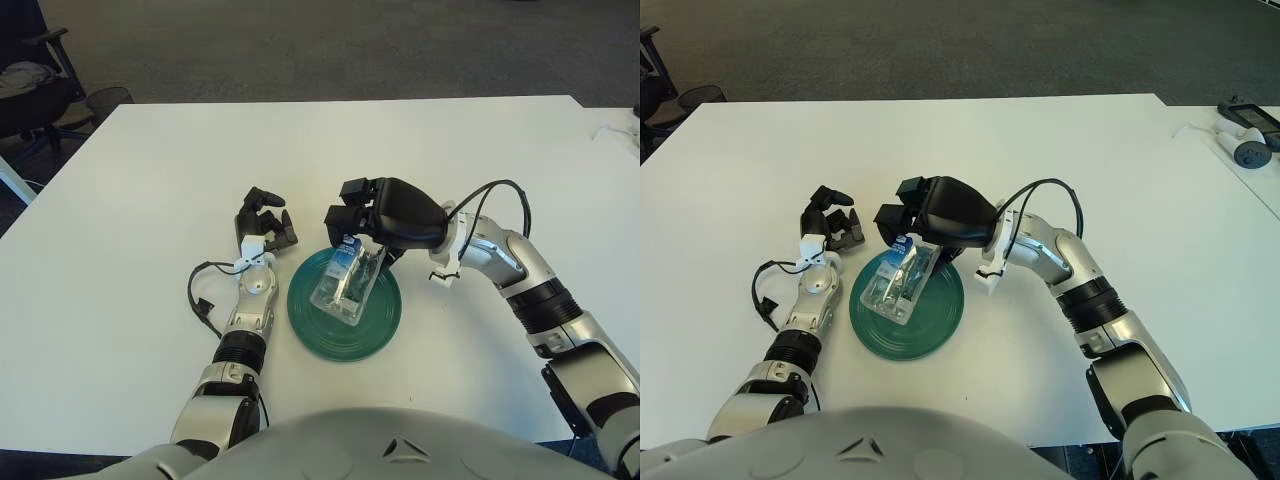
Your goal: Put the bottle into the plate.
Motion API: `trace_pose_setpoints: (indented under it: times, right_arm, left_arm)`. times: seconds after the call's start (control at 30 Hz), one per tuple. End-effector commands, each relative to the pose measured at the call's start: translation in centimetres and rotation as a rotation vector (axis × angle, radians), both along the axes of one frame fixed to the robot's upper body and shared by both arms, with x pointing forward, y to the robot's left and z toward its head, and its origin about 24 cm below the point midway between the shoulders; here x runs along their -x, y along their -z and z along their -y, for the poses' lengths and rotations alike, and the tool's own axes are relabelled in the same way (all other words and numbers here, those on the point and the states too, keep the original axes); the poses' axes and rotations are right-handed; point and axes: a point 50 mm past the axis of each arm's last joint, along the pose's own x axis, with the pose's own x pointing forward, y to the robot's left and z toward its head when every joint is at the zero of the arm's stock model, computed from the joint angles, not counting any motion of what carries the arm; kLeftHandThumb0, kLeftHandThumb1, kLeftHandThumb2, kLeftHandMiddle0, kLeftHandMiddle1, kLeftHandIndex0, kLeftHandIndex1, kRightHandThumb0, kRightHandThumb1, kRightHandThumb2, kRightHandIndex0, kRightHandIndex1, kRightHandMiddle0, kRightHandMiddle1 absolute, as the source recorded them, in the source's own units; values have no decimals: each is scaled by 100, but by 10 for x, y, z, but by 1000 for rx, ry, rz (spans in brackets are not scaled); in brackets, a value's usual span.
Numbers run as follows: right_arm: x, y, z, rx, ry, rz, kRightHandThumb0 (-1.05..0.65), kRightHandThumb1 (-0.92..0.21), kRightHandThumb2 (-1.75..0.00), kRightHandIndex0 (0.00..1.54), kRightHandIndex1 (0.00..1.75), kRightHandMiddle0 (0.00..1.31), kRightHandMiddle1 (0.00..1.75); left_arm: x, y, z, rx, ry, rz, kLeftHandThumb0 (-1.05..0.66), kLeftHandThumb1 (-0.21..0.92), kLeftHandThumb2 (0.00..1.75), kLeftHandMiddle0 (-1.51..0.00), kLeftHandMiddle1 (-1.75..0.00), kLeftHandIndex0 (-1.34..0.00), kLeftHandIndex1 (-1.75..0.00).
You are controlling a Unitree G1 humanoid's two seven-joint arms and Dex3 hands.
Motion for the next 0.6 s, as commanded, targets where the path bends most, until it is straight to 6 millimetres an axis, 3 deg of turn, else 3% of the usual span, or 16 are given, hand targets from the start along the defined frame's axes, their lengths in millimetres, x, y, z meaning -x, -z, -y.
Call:
trace_pose_setpoints:
  times: [0.0,0.1,0.17,0.3,0.37,0.4,0.43,0.53,0.57]
  right_arm:
    - [-4,-7,3,16,14,28,-39,-51,-103,109,175,61,174]
    - [-7,-14,2,19,37,25,-41,-51,-100,101,175,55,168]
    - [-8,-14,1,29,52,23,-41,-54,-94,83,175,54,164]
    - [-6,-12,4,112,85,32,-37,-79,-54,33,175,43,157]
    - [-5,-10,4,156,89,40,-36,-86,-48,18,160,36,160]
    - [-4,-10,5,172,90,45,-43,-84,-46,14,139,25,143]
    - [-4,-9,5,198,91,56,-46,-82,-46,14,130,22,136]
    - [-4,-8,8,253,99,69,-57,-80,-45,10,75,6,102]
    - [-4,-8,9,266,101,68,-58,-81,-44,9,64,5,94]
  left_arm:
    - [10,17,-2,4,5,-91,-53,17,150,-123,-175,-73,-175]
    - [10,15,-2,-17,-5,-103,-53,17,150,-123,-175,-73,-175]
    - [10,15,-3,-18,-11,-112,-53,16,150,-122,-175,-73,-175]
    - [10,15,-2,-10,-15,-122,-53,16,151,-122,-175,-74,-175]
    - [10,15,-3,-7,-13,-123,-53,16,151,-121,-175,-74,-175]
    - [10,15,-3,-6,-11,-123,-53,16,151,-121,-175,-74,-175]
    - [11,17,-4,-2,-5,-120,-53,16,151,-121,-175,-74,-175]
    - [10,25,-9,1,12,-127,-53,16,151,-120,-175,-74,-175]
    - [10,28,-11,0,17,-132,-53,16,151,-120,-175,-74,-175]
